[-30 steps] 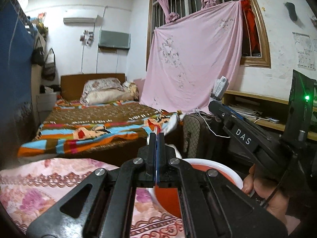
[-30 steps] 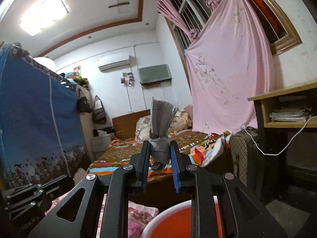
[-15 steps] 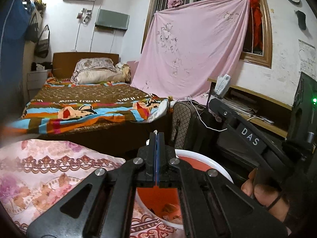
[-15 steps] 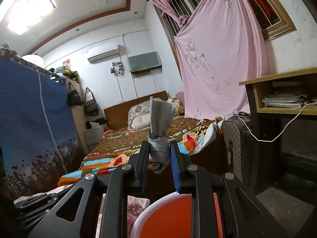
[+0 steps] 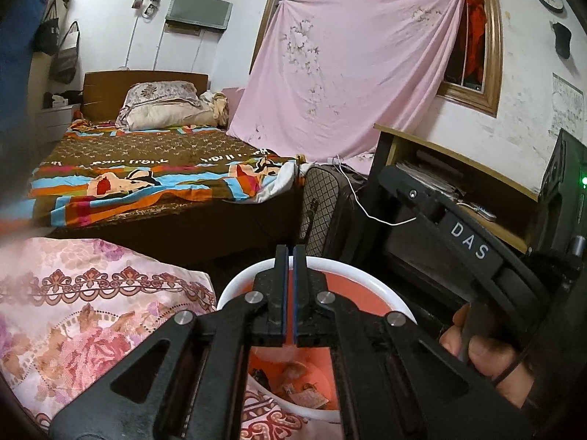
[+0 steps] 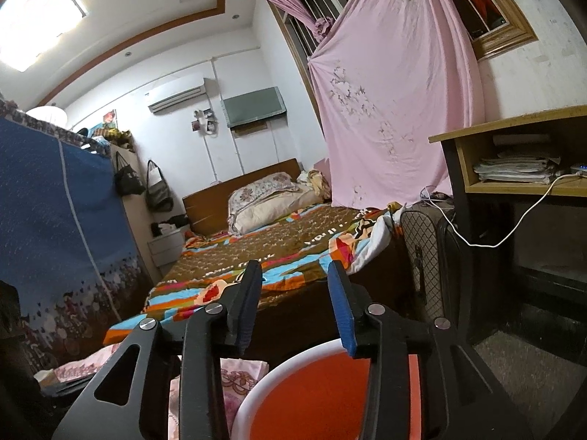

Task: Collect trash
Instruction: 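Open the left tool over the basin while the right tool releases the cloth bundle into it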

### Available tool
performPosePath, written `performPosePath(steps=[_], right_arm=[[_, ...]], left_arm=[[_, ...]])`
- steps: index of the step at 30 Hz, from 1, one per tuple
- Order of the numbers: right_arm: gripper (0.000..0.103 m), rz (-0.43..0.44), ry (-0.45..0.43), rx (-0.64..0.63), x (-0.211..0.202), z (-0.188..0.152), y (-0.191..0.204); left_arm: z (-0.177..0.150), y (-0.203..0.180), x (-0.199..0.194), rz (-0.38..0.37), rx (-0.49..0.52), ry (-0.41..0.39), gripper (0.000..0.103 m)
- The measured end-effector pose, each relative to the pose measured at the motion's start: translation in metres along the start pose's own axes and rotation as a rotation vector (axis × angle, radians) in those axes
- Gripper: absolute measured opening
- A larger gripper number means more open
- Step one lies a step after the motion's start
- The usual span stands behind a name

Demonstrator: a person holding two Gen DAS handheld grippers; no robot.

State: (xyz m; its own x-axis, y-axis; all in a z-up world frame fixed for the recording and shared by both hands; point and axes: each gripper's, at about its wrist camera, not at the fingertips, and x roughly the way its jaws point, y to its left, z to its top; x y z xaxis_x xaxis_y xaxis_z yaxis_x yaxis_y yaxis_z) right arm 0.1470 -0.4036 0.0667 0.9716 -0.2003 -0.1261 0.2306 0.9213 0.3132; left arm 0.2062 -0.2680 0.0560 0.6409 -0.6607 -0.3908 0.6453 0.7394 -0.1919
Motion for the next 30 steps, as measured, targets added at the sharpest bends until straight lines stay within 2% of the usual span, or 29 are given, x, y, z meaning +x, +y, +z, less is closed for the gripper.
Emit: performPosePath(steps=[9, 22, 28, 30], right_arm=[[0.039, -0.001, -0.002, -0.003, 0.0, 0.0, 0.0], [0.044, 0.003, 0.008, -0.026, 0.0, -0.001, 0.003], [0.045, -0.002, 0.015, -0.045, 0.002, -0.002, 0.011], [0.045, -0.004, 0.018, -0.05, 0.002, -0.003, 0.013]], left_arm=[[0.002, 0.007, -0.005, 0.028, -0.019, -0.013, 0.0], [0.005, 0.03, -0.017, 0.105, -0.063, -0.029, 0.01], [0.006, 0.041, -0.028, 0.142, -0.083, -0.04, 0.021], [0.006, 0.045, -0.032, 0.156, -0.091, -0.045, 0.028]])
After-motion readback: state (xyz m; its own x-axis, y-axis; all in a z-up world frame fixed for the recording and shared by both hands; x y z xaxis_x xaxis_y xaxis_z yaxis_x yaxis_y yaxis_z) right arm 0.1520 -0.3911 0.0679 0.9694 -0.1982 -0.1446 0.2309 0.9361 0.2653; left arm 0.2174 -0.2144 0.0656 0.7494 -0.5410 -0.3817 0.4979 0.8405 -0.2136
